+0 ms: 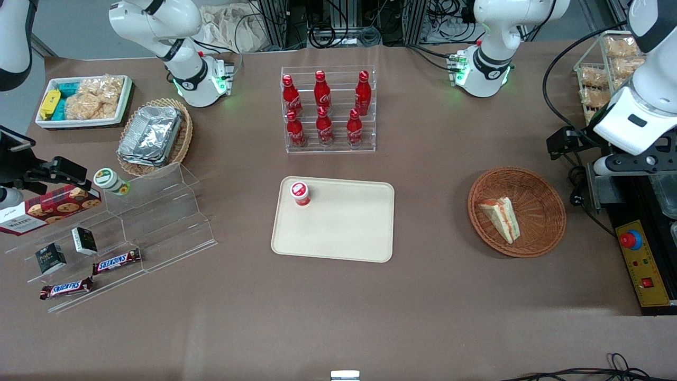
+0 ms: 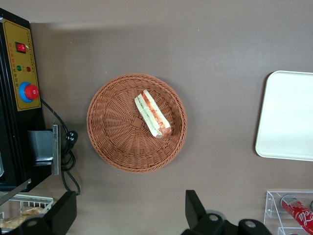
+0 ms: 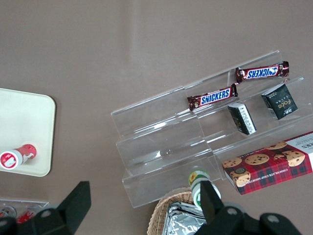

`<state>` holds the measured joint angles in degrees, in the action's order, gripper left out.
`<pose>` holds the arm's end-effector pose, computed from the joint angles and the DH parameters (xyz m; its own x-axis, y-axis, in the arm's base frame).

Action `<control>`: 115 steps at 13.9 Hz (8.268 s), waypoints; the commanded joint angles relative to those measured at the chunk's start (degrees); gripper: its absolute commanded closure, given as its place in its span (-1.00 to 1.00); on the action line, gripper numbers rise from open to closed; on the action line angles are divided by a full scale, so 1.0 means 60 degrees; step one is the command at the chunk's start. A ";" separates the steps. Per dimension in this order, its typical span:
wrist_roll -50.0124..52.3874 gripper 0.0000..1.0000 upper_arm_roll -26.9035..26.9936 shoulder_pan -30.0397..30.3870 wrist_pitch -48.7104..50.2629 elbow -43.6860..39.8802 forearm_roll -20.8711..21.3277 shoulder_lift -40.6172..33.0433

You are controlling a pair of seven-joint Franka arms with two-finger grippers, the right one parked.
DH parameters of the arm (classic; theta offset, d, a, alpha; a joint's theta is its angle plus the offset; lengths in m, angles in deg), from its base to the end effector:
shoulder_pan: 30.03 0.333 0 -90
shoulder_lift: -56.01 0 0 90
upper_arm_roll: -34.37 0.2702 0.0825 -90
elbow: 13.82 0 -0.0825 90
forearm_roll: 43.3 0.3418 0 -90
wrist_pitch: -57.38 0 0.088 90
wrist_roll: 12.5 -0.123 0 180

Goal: Place sandwich from basket to tray
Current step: 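Move the left gripper toward the wrapped sandwich in the wicker basket, then lower the open left gripper over the sandwich and close on it, then lift the sandwich out of the basket with the left gripper, then carry the sandwich over the cream tray and lower it, then open the left gripper to release the sandwich onto the tray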

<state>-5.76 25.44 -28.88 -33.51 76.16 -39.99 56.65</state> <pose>0.5130 -0.0626 0.5587 0.9998 -0.0192 0.0114 -0.0186 -0.9983 -0.0551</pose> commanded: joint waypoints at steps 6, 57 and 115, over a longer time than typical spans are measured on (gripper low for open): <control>0.0121 -1.00 -0.0064 0.0102 0.0162 -0.0143 0.0020 -0.0034; 0.1866 0.37 -0.0093 0.0438 -0.3229 0.1138 -0.0038 0.2413; 0.4753 -1.00 -0.3521 -0.0691 -0.0074 -0.3762 0.2601 0.4802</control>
<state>25.87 4.68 -35.00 -36.30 52.58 -23.11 88.43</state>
